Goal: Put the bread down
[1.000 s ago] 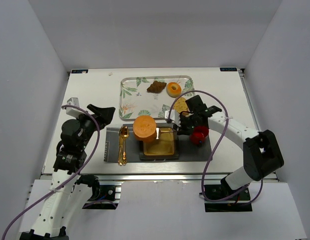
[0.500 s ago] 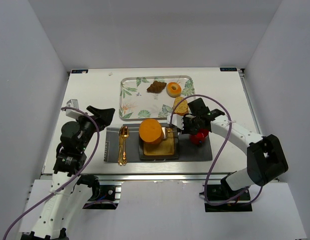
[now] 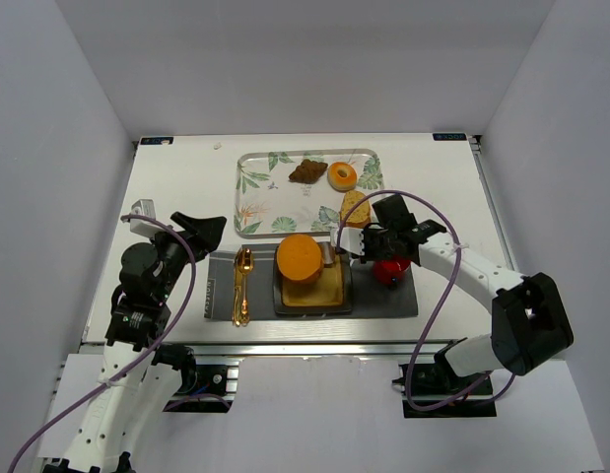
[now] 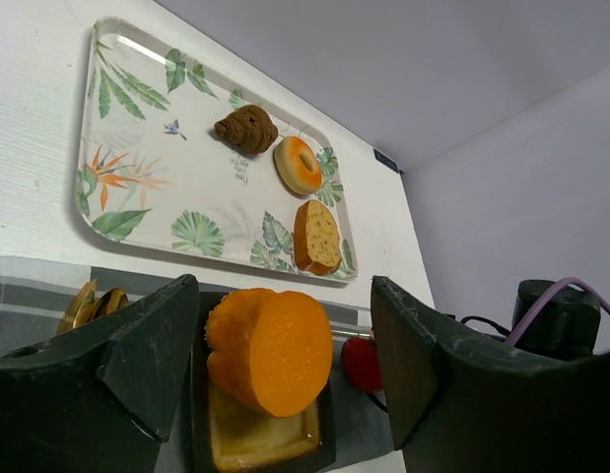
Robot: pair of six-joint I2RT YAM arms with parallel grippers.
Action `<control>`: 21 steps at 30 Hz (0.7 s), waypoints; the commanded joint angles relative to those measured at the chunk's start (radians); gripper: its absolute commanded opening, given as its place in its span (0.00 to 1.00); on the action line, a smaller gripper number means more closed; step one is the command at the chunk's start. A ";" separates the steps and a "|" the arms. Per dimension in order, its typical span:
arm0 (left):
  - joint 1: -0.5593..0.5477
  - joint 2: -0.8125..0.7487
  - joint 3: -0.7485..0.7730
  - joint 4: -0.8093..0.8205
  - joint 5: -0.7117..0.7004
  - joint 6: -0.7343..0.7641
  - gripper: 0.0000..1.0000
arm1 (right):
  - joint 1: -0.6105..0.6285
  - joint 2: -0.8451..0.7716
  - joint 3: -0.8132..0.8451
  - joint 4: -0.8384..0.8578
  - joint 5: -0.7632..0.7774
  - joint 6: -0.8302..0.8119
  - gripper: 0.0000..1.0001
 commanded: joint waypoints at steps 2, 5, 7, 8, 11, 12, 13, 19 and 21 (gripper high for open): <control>0.005 -0.006 -0.005 0.014 -0.011 -0.003 0.80 | -0.002 -0.039 0.004 0.097 0.026 -0.022 0.00; 0.003 -0.004 -0.005 0.014 -0.011 -0.002 0.80 | -0.005 -0.041 0.005 0.134 0.050 -0.022 0.00; 0.003 -0.006 -0.005 0.014 -0.012 0.000 0.80 | -0.012 -0.038 0.011 0.158 0.064 -0.010 0.00; 0.005 -0.004 -0.004 0.014 -0.012 0.000 0.80 | -0.016 -0.035 0.016 0.166 0.069 -0.005 0.00; 0.003 -0.004 -0.005 0.017 -0.012 0.000 0.80 | -0.036 -0.025 0.030 0.183 0.086 0.004 0.00; 0.003 -0.004 -0.005 0.017 -0.012 0.000 0.80 | -0.050 -0.021 0.034 0.187 0.089 0.004 0.00; 0.003 -0.003 -0.005 0.022 -0.012 0.000 0.80 | -0.057 -0.021 0.040 0.195 0.092 0.007 0.00; 0.003 0.006 -0.013 0.042 -0.008 0.001 0.80 | -0.120 -0.022 0.071 0.227 0.098 0.042 0.00; 0.003 0.011 -0.014 0.047 -0.004 0.001 0.80 | -0.153 -0.024 0.082 0.255 0.103 0.076 0.00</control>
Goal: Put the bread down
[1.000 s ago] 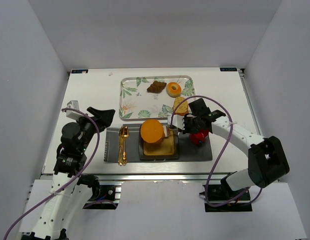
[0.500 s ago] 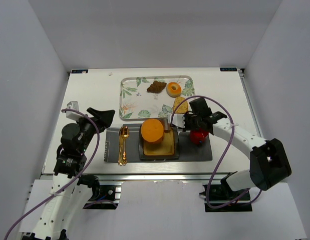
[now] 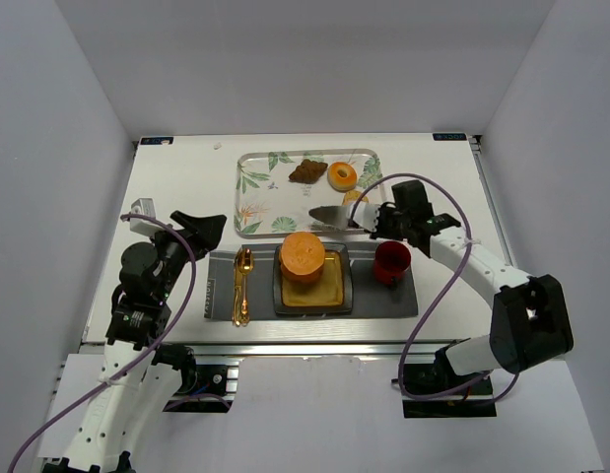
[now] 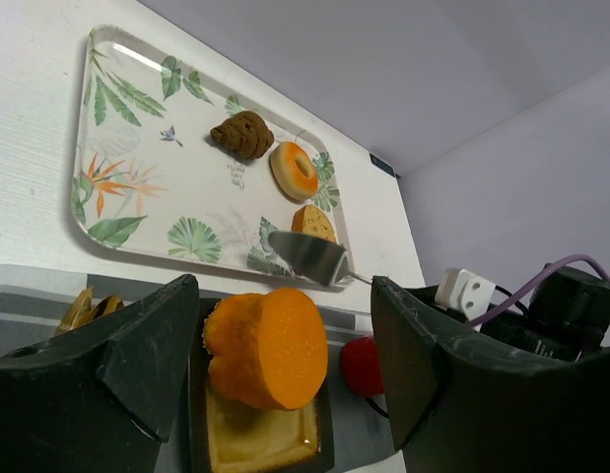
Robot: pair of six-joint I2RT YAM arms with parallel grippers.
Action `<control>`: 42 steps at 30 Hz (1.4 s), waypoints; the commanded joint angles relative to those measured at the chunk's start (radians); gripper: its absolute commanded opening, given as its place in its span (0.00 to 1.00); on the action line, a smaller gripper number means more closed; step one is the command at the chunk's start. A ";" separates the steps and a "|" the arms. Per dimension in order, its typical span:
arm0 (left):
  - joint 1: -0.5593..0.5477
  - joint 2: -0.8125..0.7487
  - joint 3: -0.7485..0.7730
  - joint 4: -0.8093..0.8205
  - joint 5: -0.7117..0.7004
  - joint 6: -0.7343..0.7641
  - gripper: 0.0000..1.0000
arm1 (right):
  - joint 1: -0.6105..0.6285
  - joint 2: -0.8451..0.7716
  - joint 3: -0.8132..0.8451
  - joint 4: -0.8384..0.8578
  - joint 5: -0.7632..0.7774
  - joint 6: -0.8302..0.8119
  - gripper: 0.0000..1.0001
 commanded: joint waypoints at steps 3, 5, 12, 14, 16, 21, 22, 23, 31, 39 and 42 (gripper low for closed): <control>0.003 0.016 -0.012 0.040 0.001 0.004 0.80 | -0.089 -0.013 0.098 0.141 0.031 0.183 0.00; 0.003 0.017 -0.013 0.047 0.004 0.006 0.80 | -0.147 0.001 0.128 0.144 0.045 0.316 0.00; 0.003 0.031 -0.026 0.084 0.019 0.007 0.80 | -0.359 0.065 0.107 0.135 0.235 0.752 0.00; 0.003 0.039 -0.029 0.090 0.022 0.010 0.80 | -0.402 0.090 0.069 0.140 0.296 0.805 0.00; 0.005 0.048 -0.033 0.099 0.025 0.012 0.80 | -0.447 0.111 0.018 0.140 0.350 0.842 0.00; 0.003 0.069 -0.033 0.116 0.034 0.016 0.80 | -0.540 0.127 -0.025 0.132 0.269 0.917 0.00; 0.005 0.071 -0.033 0.119 0.036 0.018 0.80 | -0.555 0.141 -0.020 0.123 0.261 0.932 0.00; 0.005 0.077 -0.035 0.121 0.036 0.018 0.80 | -0.561 0.145 -0.020 0.120 0.249 0.934 0.00; 0.003 0.088 -0.035 0.132 0.034 0.020 0.80 | -0.630 0.245 -0.003 0.085 0.071 0.862 0.00; 0.005 0.094 -0.035 0.133 0.027 0.021 0.80 | -0.690 0.268 0.024 0.032 -0.052 0.764 0.49; 0.003 0.100 -0.032 0.135 0.027 0.024 0.80 | -0.709 0.250 0.056 -0.003 -0.070 0.741 0.70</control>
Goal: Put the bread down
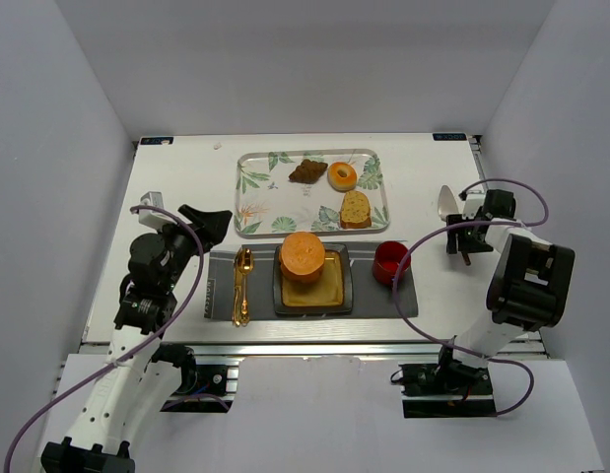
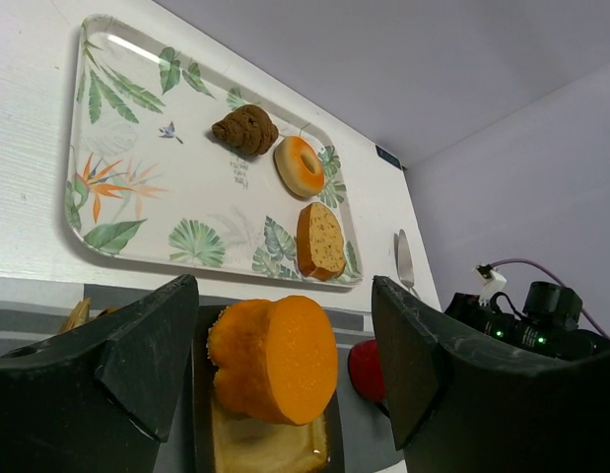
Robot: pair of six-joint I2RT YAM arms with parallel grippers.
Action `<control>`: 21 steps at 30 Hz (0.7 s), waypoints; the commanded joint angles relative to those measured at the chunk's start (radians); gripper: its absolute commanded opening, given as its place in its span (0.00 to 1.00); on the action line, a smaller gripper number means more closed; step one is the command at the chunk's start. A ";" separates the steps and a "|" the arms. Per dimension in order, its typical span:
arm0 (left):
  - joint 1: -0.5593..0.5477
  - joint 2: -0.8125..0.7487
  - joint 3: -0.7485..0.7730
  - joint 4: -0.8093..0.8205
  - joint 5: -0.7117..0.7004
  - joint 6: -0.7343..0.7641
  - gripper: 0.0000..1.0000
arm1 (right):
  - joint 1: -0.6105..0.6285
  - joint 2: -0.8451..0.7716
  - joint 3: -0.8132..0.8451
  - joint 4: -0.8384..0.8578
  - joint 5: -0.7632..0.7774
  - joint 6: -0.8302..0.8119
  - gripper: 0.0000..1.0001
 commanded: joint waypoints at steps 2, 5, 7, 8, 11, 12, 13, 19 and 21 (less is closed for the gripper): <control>0.005 0.009 0.004 0.015 0.000 0.020 0.80 | -0.026 -0.046 0.084 -0.069 -0.068 -0.051 0.81; 0.005 0.009 0.003 0.017 -0.002 0.021 0.81 | -0.026 -0.098 0.133 -0.098 -0.067 -0.052 0.89; 0.003 0.010 -0.003 0.025 0.000 0.020 0.81 | -0.026 -0.136 0.185 -0.115 -0.093 -0.045 0.89; 0.003 0.013 -0.008 0.032 0.000 0.018 0.81 | -0.024 -0.146 0.202 -0.118 -0.100 -0.016 0.89; 0.005 0.029 0.000 0.034 0.009 0.021 0.81 | -0.018 -0.160 0.296 -0.135 -0.110 0.050 0.89; 0.005 0.035 0.004 0.034 0.010 0.024 0.81 | -0.007 -0.148 0.324 -0.144 -0.104 0.073 0.89; 0.005 0.038 0.009 0.034 0.009 0.030 0.81 | -0.003 -0.138 0.389 -0.156 -0.104 0.093 0.89; 0.003 0.050 0.020 0.041 0.016 0.033 0.82 | 0.051 -0.072 0.584 -0.235 -0.249 0.144 0.89; 0.003 0.047 0.023 0.040 0.021 0.032 0.82 | 0.103 -0.068 0.617 -0.239 -0.277 0.138 0.89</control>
